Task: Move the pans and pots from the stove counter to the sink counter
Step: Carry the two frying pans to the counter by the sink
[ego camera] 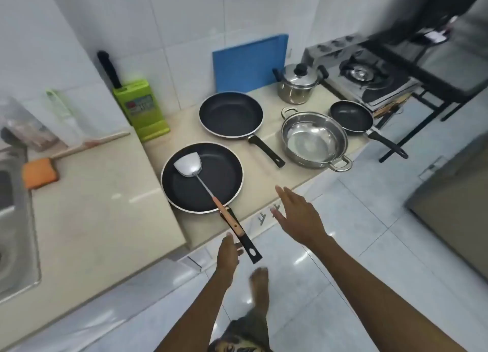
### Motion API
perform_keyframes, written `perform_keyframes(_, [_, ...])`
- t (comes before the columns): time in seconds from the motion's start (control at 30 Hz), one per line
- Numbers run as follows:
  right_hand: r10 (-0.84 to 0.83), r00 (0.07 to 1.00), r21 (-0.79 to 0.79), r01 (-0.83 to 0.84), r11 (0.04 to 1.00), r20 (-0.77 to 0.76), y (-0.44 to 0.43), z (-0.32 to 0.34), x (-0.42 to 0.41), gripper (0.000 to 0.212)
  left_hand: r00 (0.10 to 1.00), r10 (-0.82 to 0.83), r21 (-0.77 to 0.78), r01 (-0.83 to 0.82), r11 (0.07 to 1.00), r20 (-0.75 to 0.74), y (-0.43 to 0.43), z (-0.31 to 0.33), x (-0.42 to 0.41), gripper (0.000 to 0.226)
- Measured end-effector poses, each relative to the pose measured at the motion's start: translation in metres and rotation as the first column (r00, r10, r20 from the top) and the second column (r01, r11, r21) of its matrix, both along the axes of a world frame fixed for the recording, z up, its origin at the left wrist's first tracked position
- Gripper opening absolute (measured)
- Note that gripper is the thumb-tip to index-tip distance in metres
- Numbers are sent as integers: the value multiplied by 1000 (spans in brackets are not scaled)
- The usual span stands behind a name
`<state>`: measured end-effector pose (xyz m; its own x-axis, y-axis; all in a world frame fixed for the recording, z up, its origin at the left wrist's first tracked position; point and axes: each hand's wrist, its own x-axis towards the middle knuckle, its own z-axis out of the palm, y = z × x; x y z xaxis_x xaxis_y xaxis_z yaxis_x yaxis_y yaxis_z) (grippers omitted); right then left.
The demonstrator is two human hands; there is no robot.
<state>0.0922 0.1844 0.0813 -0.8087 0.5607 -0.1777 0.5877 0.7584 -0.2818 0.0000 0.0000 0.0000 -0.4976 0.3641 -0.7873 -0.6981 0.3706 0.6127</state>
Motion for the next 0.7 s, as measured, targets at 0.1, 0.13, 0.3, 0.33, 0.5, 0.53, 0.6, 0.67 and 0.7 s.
perform_keyframes(0.1, [-88,996,-254,90,963,17,54,-10,-24,70,949,204,32,-218,975,239,34,-16,-6,54])
perform_keyframes(0.13, [-86,996,-290,92,953,34,71,-12,-30,71,912,277,27,-299,954,303,41,-16,-7,53])
perform_keyframes(0.3, [-55,998,-346,62,936,31,137,-33,-75,69,841,442,16,-470,882,311,60,-21,2,67])
perform_keyframes(0.33, [-42,999,-352,51,935,33,147,-37,-85,68,833,455,3,-481,877,316,61,-23,2,67])
perform_keyframes(0.5, [-53,999,-360,48,932,-6,188,-62,-136,57,794,541,-96,-538,838,277,76,-23,3,68])
perform_keyframes(0.53, [-71,998,-395,66,916,3,194,-68,-146,55,791,554,-112,-545,831,259,78,-22,3,68])
perform_keyframes(0.6, [-133,991,-504,126,854,22,205,-79,-164,49,802,563,-116,-551,827,202,86,-18,-1,67])
perform_keyframes(0.67, [-236,970,-655,218,723,61,211,-85,-183,43,807,573,-145,-556,819,141,96,-17,-1,67])
perform_keyframes(0.7, [-262,960,-723,249,644,98,213,-90,-193,40,800,590,-166,-570,804,109,102,-17,2,66])
